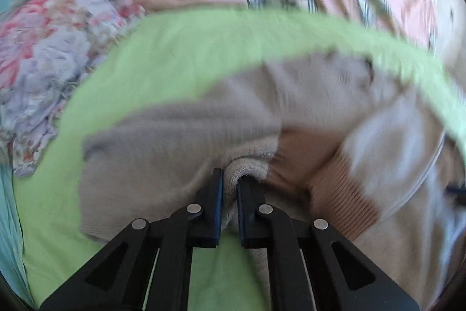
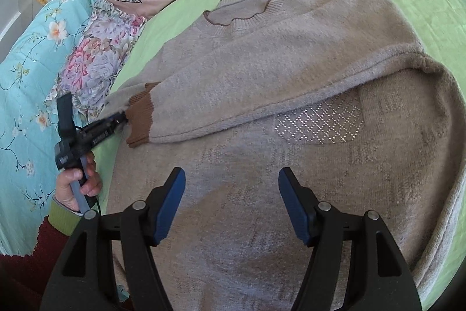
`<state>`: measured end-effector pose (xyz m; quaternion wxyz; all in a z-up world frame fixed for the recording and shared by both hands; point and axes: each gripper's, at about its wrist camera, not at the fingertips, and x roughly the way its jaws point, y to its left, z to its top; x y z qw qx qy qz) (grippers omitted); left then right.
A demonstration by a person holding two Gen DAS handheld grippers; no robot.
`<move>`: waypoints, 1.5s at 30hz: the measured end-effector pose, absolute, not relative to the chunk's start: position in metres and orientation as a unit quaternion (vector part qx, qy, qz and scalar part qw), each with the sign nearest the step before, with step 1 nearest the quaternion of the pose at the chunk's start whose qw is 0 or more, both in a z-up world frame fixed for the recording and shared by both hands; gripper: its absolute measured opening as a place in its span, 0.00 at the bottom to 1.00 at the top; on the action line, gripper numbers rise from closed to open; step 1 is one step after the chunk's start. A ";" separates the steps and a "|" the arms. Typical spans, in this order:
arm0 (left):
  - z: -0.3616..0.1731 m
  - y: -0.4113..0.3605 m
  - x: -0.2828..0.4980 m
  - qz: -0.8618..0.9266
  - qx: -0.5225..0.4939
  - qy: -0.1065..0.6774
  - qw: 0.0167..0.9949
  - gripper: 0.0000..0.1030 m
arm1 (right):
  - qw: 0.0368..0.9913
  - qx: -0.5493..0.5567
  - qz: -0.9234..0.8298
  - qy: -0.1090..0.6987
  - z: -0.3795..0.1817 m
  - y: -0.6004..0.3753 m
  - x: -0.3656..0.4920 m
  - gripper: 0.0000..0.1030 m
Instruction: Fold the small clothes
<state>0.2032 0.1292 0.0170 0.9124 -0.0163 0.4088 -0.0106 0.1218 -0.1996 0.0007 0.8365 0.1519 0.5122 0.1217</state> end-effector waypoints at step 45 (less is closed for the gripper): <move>-0.031 0.139 0.184 0.088 -0.158 0.432 0.883 0.56 | 0.866 0.147 0.128 0.461 0.013 -0.203 0.219 0.05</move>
